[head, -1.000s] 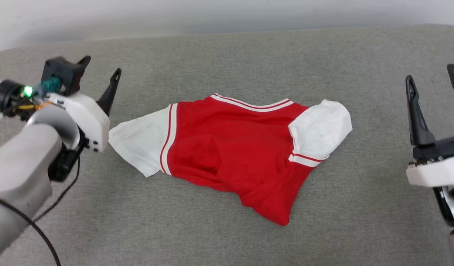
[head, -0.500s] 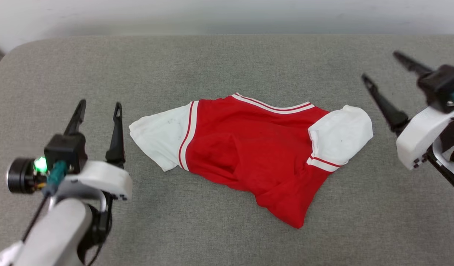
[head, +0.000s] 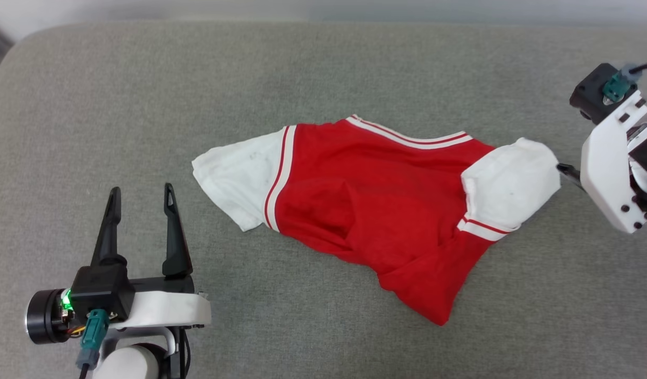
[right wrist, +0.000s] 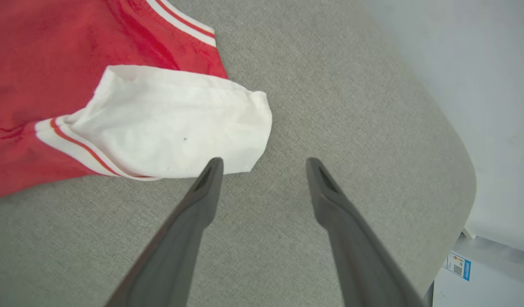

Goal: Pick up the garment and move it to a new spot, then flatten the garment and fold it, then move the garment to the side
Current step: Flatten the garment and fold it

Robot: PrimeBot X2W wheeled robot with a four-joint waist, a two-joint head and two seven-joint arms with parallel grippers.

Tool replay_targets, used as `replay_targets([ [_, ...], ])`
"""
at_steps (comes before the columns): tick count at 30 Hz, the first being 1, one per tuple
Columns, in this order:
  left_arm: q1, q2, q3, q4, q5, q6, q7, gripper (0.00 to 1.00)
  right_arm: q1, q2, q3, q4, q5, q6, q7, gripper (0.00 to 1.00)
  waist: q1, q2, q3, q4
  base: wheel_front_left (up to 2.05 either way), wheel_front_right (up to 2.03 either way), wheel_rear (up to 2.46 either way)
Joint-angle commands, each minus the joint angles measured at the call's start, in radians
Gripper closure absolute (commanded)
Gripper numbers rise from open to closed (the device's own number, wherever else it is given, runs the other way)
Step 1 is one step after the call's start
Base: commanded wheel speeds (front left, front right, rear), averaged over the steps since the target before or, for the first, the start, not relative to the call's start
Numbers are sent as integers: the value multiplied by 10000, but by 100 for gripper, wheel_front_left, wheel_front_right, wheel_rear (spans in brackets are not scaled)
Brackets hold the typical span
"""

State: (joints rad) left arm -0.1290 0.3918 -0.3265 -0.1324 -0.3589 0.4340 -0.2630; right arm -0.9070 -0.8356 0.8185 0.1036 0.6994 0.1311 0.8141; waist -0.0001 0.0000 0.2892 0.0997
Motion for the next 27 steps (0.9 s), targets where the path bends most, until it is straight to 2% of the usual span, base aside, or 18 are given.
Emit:
replay_targets([
  [1,118,-217,204,-109,255,-114,-24,0,-380,-83,254,258,204,-7,370,0,1,0,282,191,0,0,0],
  [5,216,-920,630,-234,802,-518,-24,0,-1192,63,794,1099,642,-7,1079,0,1,0,750,461,0,0,0],
  [10,11,-1658,981,-236,1302,-1124,-24,0,-1945,360,1286,2137,883,-7,1319,0,1,0,1322,823,0,0,0],
  [16,-227,-2357,1350,-164,1761,-1775,-25,0,-2217,548,2139,3112,955,-7,944,0,1,0,1881,1158,0,0,0],
  [21,-150,-2694,1699,41,2032,-2183,-25,0,-1824,691,3055,3580,1342,-10,716,0,1,0,2033,1166,0,0,0],
  [22,-136,-2746,1778,78,2096,-2249,-25,0,-1790,689,3208,3598,1416,-8,629,27,1,0,2022,1150,0,0,0],
  [23,-106,-2804,1851,124,2135,-2312,-25,0,-1789,706,3300,3558,1514,-8,464,100,1,0,1979,1123,0,0,0],
  [27,74,-2967,2087,283,2273,-2489,-25,0,-2114,770,3200,3511,1803,-8,-574,100,1,0,1618,905,0,0,0],
])
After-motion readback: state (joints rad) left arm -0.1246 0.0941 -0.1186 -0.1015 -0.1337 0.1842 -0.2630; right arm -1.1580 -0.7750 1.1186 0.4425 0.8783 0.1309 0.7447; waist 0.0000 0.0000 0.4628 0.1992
